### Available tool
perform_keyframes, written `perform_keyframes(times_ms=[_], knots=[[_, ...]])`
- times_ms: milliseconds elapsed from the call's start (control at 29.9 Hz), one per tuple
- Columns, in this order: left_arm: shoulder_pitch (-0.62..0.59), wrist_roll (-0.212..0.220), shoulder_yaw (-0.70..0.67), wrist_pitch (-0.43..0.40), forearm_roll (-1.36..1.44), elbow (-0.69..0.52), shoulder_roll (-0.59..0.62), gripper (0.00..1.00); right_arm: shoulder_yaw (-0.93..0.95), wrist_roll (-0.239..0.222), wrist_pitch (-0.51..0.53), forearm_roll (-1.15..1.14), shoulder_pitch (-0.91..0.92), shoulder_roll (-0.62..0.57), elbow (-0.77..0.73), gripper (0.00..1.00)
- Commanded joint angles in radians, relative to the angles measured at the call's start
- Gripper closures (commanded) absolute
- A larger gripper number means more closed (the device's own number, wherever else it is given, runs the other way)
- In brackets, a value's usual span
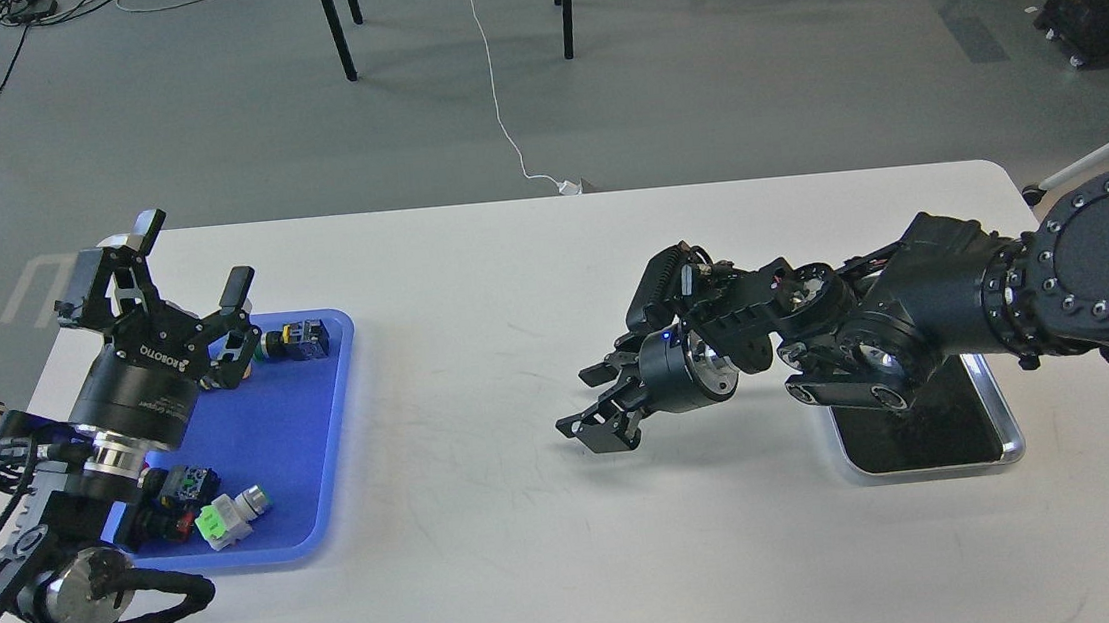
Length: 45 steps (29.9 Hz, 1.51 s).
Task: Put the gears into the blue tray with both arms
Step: 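Carry the gear toward the table center and release it there, then retract the right arm and reach the left gripper toward the gear, then grasp the black gear on the table with the left gripper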
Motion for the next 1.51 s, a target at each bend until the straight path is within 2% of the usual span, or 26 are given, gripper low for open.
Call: perform_keyframes(times_ms=[0,100,167,234,402,535,636,837,1037,1171,1272,1372,1473], knots=[[0.0,0.0,0.0,0.0,-0.002,-0.009,0.013,0.02,0.103,0.0,0.01,0.05,0.027,0.0,0.023,0.02],[0.0,0.0,0.003,-0.001,0.0,-0.014,0.025,0.02,0.201,0.0,0.012,0.117,0.018,0.0,0.055,0.02],[-0.005,0.0,0.005,-0.001,0.0,-0.012,0.027,0.02,0.272,0.0,0.009,0.183,-0.004,-0.064,0.066,0.02],[-0.012,0.0,0.009,-0.001,0.004,-0.012,0.028,0.02,0.38,0.0,0.006,0.259,-0.085,-0.13,0.066,0.02],[-0.02,0.0,0.018,-0.024,0.125,-0.012,0.027,0.02,0.82,0.0,0.013,0.342,-0.362,-0.267,0.063,0.01],[-0.041,0.0,0.021,-0.089,0.271,-0.012,0.019,0.02,1.124,0.0,0.025,0.435,-0.569,-0.282,0.066,0.01],[-0.069,-0.002,0.031,-0.118,0.404,-0.015,0.019,0.02,1.263,0.0,0.058,0.562,-0.675,-0.282,0.058,0.01],[-0.273,-0.018,0.267,-0.149,0.729,-0.029,0.042,0.02,1.462,0.0,0.177,0.812,-0.797,-0.319,0.049,0.01],[-0.549,-0.018,0.582,-0.141,1.148,-0.017,0.067,0.02,1.524,0.0,0.317,0.92,-0.861,-0.368,0.023,0.01],[-0.719,-0.018,0.777,-0.138,1.406,0.035,0.019,0.02,1.563,0.0,0.323,0.92,-0.901,-0.37,0.023,0.01],[-0.805,-0.018,0.885,-0.138,1.553,0.127,-0.033,0.02,1.582,0.0,0.322,0.92,-0.918,-0.37,0.023,0.01],[-0.851,-0.018,0.959,-0.133,1.568,0.218,-0.09,0.03,1.582,0.0,0.318,0.918,-0.926,-0.371,0.025,0.01],[-0.868,-0.018,0.983,-0.133,1.568,0.25,-0.121,0.04,1.582,0.0,0.318,0.918,-0.933,-0.377,0.023,0.01]])
